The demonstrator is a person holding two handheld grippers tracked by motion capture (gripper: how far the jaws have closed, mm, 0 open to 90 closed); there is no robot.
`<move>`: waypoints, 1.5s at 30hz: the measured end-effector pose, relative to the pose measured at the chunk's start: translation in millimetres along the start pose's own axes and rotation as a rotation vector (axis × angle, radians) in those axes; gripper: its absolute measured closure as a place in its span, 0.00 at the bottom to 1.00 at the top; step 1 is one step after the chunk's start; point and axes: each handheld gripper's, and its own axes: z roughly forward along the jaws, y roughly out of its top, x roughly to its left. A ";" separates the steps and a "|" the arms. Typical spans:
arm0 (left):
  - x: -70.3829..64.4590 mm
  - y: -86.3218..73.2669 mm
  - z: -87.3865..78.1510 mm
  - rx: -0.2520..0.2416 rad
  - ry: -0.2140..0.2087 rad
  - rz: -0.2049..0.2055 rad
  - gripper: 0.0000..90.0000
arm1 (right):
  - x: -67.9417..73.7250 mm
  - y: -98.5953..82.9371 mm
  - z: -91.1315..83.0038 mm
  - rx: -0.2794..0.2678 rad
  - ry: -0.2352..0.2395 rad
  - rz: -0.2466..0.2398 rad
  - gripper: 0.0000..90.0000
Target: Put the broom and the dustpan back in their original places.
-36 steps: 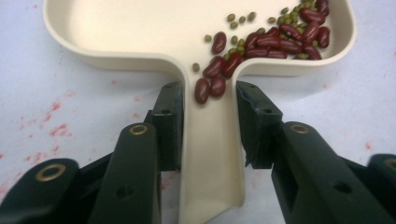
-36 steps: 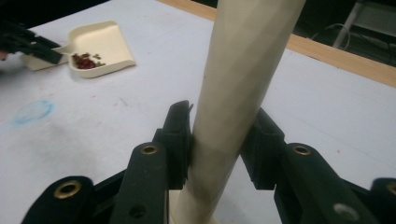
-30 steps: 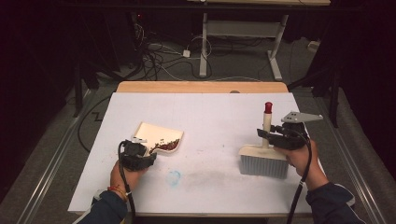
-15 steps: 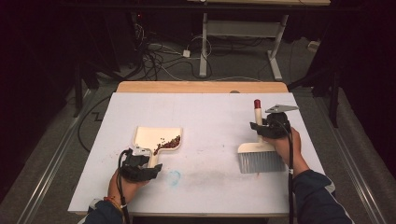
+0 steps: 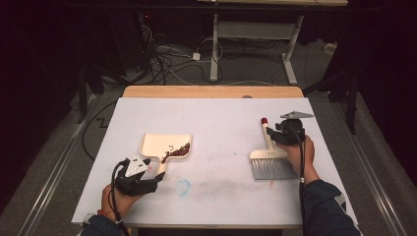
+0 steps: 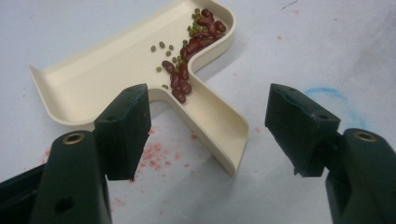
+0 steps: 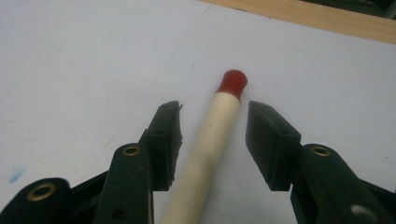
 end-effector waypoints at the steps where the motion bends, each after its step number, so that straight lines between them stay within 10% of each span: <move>1: -0.7 0.2 -0.1 -0.001 0.006 0.007 0.31 | 0.5 0.1 -0.8 -0.008 0.002 -0.003 0.62; 29: -12.0 0.0 3.6 -0.018 0.003 0.064 0.21 | 6.5 4.8 -24.7 -0.206 -0.039 -0.038 0.24; 45: -14.3 0.2 5.0 -0.016 -0.003 0.068 0.20 | 14.9 7.5 -32.4 -0.259 -0.001 -0.047 0.19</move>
